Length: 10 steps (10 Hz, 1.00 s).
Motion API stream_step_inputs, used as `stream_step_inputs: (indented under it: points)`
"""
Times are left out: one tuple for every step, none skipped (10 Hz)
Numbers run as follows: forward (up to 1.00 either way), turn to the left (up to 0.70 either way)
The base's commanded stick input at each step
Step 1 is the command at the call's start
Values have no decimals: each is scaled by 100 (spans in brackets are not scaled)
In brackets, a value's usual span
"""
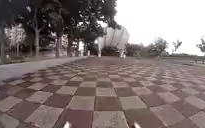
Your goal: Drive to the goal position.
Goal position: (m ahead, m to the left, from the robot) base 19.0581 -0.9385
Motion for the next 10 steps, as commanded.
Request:
stream_step_inputs:
  points:
    - [100, 0]
    - [100, 0]
    - [100, 0]
    - [100, 0]
    - [100, 0]
    - [100, 0]
    - [100, 0]
    - [100, 0]
    - [100, 0]
    - [100, 0]
